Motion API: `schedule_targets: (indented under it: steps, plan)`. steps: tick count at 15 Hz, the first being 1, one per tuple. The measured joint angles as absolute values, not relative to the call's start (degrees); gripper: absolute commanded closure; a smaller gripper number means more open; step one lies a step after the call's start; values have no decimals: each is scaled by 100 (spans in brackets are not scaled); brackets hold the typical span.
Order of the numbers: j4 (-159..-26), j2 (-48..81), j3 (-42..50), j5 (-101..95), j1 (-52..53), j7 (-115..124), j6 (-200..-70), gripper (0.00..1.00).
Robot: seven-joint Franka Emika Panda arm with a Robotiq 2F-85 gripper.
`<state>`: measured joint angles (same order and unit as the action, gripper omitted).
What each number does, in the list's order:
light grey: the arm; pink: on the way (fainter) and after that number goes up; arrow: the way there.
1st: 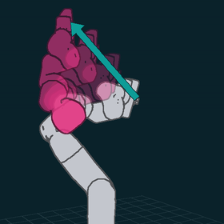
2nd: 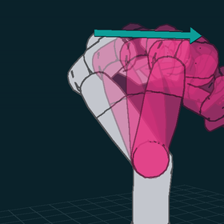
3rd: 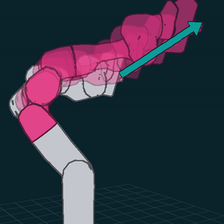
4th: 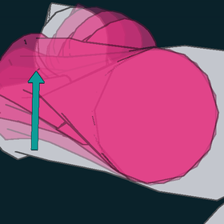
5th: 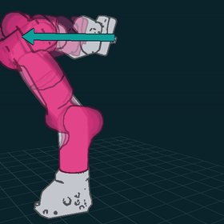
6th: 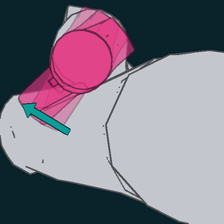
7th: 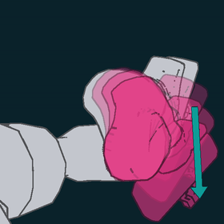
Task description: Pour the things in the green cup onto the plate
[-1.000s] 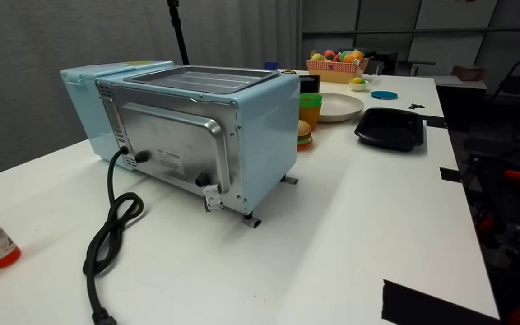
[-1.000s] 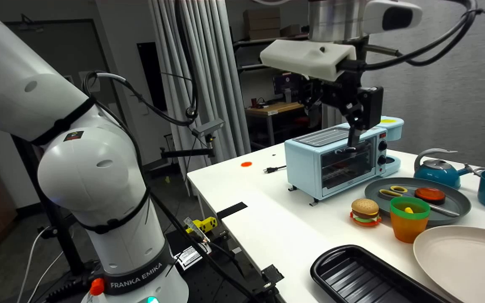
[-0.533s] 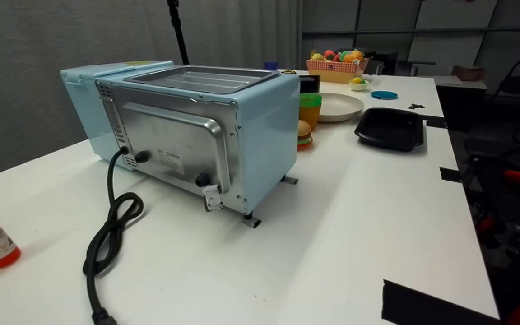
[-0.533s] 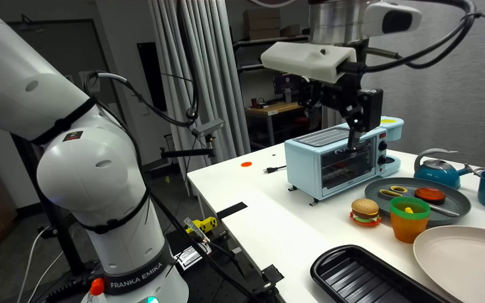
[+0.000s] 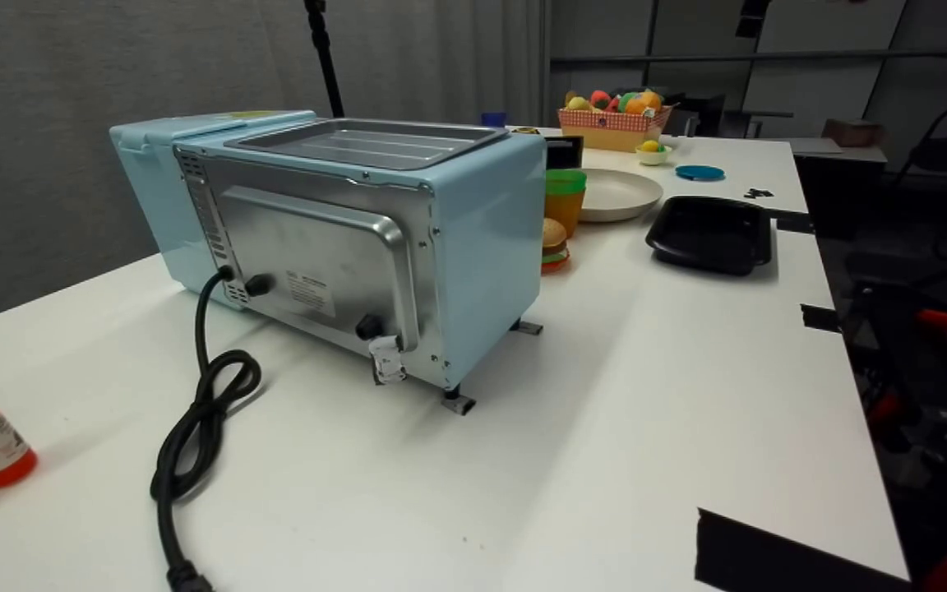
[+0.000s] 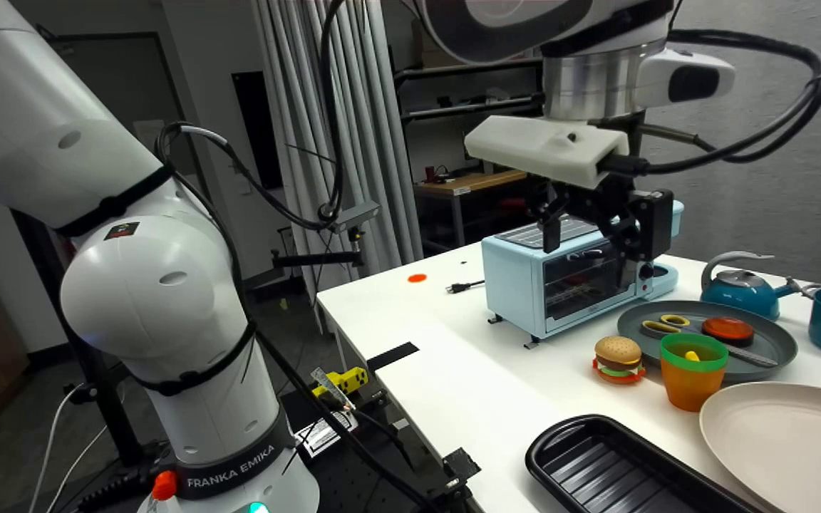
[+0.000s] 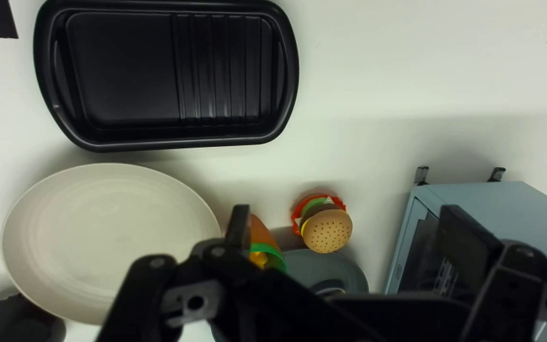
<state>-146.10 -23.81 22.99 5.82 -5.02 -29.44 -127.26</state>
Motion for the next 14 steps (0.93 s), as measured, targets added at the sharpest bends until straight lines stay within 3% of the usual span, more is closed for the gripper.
schedule_targets:
  steps: [9,14]
  plan:
    - [-14756,-1288,2296,824,-491,-3141,-14858,0]
    - [-14714,-975,2253,1078,-472,-3268,-15157,0]
